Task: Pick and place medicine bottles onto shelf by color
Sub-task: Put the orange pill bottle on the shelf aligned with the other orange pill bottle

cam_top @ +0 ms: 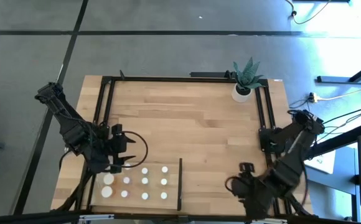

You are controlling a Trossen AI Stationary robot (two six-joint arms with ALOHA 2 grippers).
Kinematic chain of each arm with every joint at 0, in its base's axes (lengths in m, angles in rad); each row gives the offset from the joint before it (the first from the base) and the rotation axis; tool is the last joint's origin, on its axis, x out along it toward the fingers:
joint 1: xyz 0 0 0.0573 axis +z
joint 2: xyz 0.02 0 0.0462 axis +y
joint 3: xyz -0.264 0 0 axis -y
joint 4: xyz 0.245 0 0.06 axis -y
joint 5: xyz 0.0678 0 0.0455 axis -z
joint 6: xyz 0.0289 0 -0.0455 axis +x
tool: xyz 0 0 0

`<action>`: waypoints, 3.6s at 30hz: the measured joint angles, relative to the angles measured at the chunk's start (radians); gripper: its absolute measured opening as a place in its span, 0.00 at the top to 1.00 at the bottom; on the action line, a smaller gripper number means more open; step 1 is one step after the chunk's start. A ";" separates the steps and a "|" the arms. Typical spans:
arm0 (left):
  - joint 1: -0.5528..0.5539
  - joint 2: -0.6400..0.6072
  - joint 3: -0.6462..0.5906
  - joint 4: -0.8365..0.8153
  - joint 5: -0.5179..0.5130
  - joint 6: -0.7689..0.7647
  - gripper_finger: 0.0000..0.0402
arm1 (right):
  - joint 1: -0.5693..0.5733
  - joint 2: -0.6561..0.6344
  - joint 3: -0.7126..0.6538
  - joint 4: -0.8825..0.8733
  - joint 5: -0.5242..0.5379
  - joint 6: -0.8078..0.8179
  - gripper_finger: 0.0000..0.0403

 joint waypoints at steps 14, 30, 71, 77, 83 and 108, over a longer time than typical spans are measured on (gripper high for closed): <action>0.001 0.000 0.001 0.223 -0.028 0.193 0.34 | 0.146 0.090 0.000 -0.122 -0.003 0.368 0.41; 0.025 0.000 0.001 0.307 0.087 0.356 0.34 | 0.134 0.188 0.000 -0.111 -0.198 0.290 0.41; 0.111 0.000 0.001 0.390 0.264 0.453 0.34 | 0.134 0.188 0.000 -0.090 -0.050 0.376 0.41; 0.111 0.000 0.001 0.390 0.264 0.453 0.34 | 0.143 0.190 -0.001 -0.087 -0.039 0.421 0.26; 0.111 0.000 0.001 0.390 0.264 0.453 0.34 | 0.164 0.193 -0.035 -0.080 -0.047 0.481 0.13; 0.111 0.000 0.001 0.390 0.264 0.453 0.34 | 0.233 0.193 -0.305 0.103 -0.129 0.471 0.12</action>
